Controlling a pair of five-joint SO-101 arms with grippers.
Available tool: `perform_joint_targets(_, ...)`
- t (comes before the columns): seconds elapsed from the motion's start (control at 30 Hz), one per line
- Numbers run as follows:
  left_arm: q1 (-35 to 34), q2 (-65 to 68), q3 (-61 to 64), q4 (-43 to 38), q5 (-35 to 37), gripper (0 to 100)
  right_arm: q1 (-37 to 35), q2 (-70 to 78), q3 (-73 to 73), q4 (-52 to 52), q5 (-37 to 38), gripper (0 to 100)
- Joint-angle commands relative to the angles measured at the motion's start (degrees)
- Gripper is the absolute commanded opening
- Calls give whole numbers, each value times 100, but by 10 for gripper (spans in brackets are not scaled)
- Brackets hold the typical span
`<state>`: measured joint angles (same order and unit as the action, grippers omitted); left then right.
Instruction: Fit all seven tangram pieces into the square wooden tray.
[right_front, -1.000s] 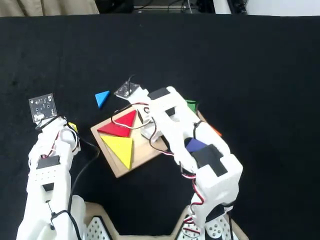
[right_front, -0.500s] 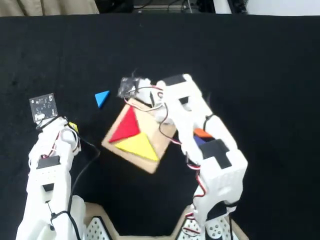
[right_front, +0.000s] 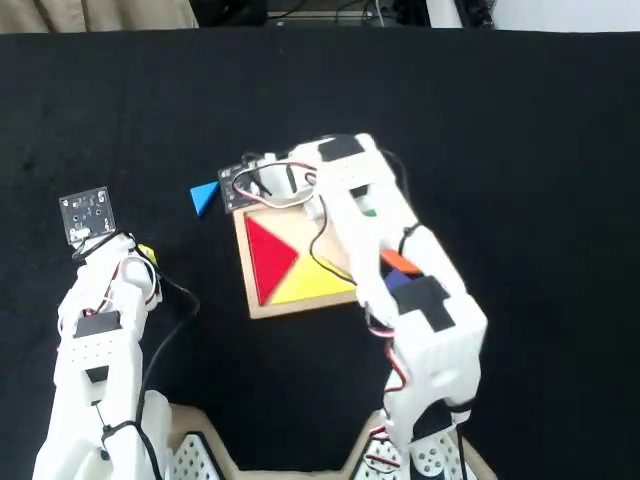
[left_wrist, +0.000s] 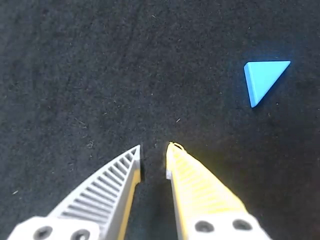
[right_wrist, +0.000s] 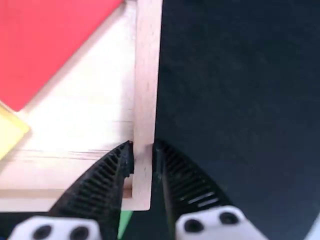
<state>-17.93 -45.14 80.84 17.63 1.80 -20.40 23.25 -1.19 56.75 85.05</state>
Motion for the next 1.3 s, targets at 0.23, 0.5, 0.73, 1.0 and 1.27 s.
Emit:
perform_joint_targets(0.23,75,-114,-31,-105,44,98,-88,470,-989,-18,-1943,121)
perform_joint_targets(0.5,75,-114,-31,-105,44,98,-44,462,-1974,1495,-2092,296)
perform_joint_targets(0.73,75,-114,-31,-105,35,98,62,505,-2686,3385,-2119,23)
perform_joint_targets(1.0,75,-114,-31,-105,35,98,281,462,-646,2330,-2119,11)
perform_joint_targets(1.27,75,-114,-31,-105,35,98,-53,462,382,1468,-2127,11)
